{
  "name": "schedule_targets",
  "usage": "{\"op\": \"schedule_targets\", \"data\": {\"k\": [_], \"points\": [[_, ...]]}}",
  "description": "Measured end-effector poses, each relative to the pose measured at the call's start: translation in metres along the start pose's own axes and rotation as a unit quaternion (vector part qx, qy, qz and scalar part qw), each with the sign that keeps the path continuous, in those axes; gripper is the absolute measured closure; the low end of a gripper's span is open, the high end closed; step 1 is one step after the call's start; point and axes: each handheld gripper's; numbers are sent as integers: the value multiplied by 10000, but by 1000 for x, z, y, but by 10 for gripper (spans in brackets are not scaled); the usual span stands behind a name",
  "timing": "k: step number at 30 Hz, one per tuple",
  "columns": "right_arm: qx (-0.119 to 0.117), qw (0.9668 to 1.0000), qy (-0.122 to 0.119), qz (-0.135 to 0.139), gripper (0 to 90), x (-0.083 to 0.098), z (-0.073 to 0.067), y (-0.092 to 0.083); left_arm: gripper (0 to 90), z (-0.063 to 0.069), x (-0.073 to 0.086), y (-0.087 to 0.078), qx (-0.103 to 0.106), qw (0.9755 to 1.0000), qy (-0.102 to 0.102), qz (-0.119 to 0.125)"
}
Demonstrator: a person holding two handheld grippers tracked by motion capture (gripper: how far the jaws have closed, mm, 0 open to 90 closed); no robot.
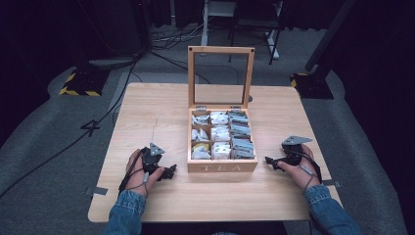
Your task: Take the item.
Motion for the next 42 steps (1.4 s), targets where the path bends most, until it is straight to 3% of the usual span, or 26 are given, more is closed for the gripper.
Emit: {"op": "schedule_targets", "data": {"k": [11,15,16,17,20,32,42], "points": [[7,10000,5,-2,14,0,0,0,2,1,0,0,8,10000,-30,2],[-2,10000,28,58,66,0,0,0,2,0,0,0,8,10000,-27,1],[-3,9999,66,147,345,-1,-2,-5,2,0,0,0,7,10000,-26,1],[-110,9998,128,110,435,-3,-2,-9,2,0,0,0,7,10000,-28,1],[-295,9979,374,447,410,-8,-3,-15,2,0,0,0,7,10000,-29,1],[-300,9972,382,576,354,-22,-9,-36,2,0,0,0,7,10000,-27,1],[-500,9950,191,838,367,-39,-25,-53,2,0,0,0,4,10000,-24,2]]}}
Point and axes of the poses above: each handheld gripper's, and its own axes: y roughly forward along the jaws, x roughly out of its underside, z roughly to its right, and after that the axes turned 10 degrees about -x, right-handed
